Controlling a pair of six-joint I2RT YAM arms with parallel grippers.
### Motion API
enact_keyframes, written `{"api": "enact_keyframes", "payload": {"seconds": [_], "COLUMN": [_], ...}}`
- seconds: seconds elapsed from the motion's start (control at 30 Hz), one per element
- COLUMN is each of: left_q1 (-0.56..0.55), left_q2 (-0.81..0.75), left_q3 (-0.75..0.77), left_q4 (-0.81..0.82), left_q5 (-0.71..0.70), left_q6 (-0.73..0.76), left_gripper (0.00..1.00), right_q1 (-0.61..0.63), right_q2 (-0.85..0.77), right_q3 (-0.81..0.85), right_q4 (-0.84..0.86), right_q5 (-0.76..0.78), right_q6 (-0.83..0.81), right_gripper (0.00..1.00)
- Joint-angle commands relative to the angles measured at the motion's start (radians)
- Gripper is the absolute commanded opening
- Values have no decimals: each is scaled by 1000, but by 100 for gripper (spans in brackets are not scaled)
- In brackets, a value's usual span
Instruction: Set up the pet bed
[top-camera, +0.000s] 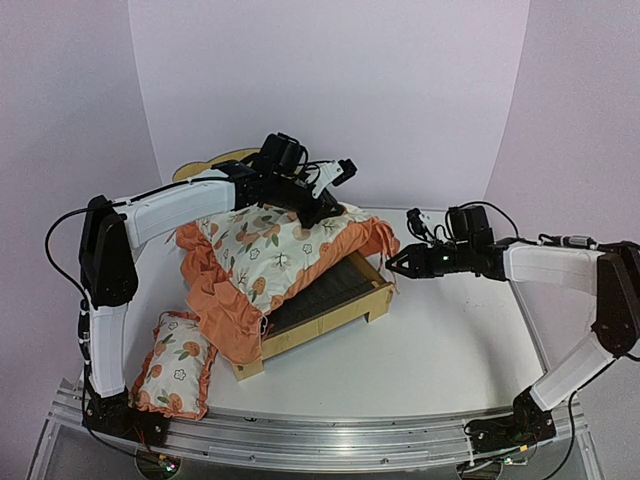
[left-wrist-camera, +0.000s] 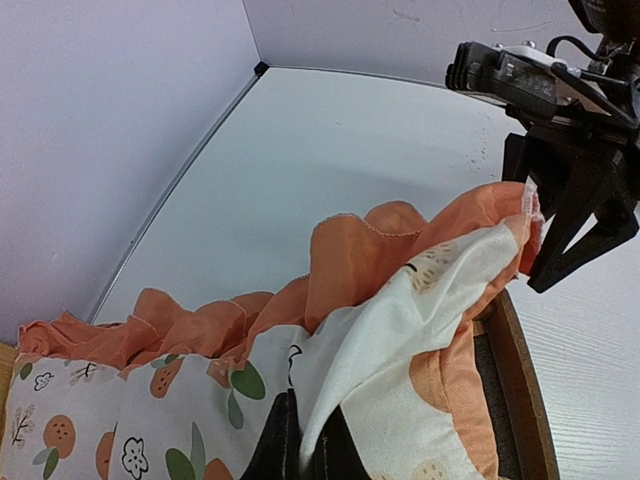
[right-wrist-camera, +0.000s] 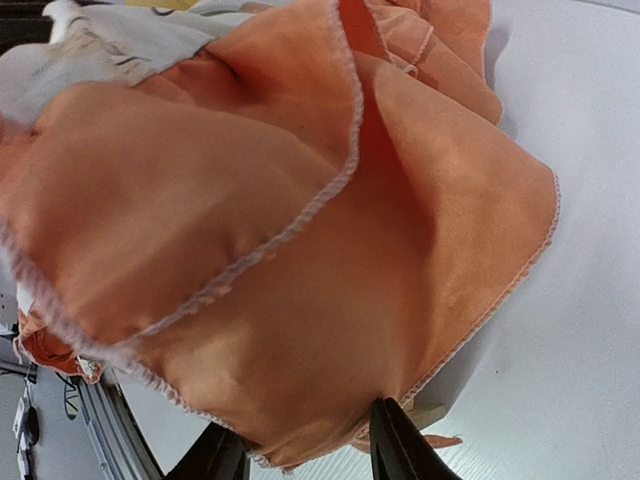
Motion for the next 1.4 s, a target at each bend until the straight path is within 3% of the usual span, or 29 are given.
{"api": "enact_keyframes", "payload": {"seconds": [0.0,0.27,0.47,0.8,1.0,1.37], "left_q1": [18,26,32,32,32,32], "left_q2": [-46,-42,-45,-42,-38,-33], "left_q3": [14,23,16,29,32,36], "left_q4": [62,60,64,79,80,73], "left_q5": [-27,-20,-20,-22,-16,-13], "left_q6": [-23,-25,-30,-51,-61,-64], "left_gripper": [0,0,0,0,0,0], "right_q1": [-3,-3,-16,-16,28,111], "right_q2": [56,110,92,-155,-254,14], "right_q3": [3,41,52,-96,-194,-40], "right_q4": [76,91,41,2,98,342], "right_q5": [48,136,283,225,173,202], "right_q6": [13,31,86,17,73,202], "right_gripper": [41,37,47,47,43,31]}}
